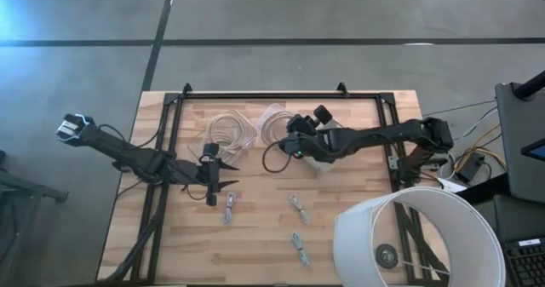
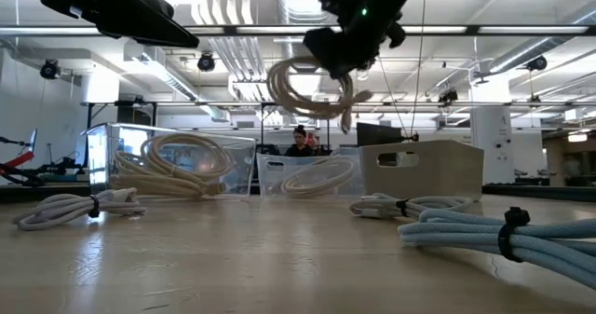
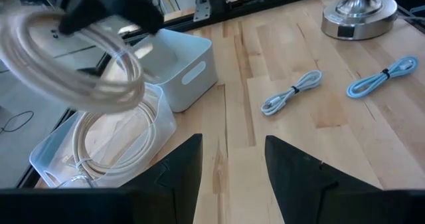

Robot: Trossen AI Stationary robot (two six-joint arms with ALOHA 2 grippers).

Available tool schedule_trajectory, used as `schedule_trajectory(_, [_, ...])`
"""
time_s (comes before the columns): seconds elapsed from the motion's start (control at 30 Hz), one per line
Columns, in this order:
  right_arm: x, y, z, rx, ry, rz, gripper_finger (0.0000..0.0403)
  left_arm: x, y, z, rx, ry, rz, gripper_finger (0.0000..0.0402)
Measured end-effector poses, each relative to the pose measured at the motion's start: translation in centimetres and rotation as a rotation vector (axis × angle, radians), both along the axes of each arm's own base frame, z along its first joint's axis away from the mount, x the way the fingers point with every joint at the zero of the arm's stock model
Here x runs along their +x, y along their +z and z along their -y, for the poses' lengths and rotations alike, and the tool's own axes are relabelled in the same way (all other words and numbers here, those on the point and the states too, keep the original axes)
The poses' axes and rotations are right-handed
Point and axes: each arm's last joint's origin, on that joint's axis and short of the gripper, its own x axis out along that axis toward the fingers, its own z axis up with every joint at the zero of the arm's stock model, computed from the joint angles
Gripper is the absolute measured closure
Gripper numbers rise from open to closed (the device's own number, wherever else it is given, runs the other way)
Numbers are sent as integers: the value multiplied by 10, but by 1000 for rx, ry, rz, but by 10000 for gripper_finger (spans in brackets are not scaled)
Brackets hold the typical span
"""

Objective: Pick & Place USB Port
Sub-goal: Put the light brown HDMI cable into the right transparent bin

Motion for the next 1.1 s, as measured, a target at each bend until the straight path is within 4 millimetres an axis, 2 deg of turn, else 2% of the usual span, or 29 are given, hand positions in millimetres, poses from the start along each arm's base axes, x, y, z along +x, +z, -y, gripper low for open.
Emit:
schedule_trajectory(0.3, [21, -39, 27, 0, -69, -28, 355, 0, 1, 0, 5, -2, 5, 234])
schedule_trajectory(0.5, [26, -59, 38, -26, -121, -85, 355, 0, 1, 0, 8, -3, 6, 234])
schedule_trajectory(0.83, [28, -63, 41, 15, -94, -87, 353, 0, 1, 0, 13, -5, 4, 234])
schedule_trajectory(1.1, [28, -64, 53, 197, -36, -17, 353, 0, 1, 0, 13, -5, 4, 234])
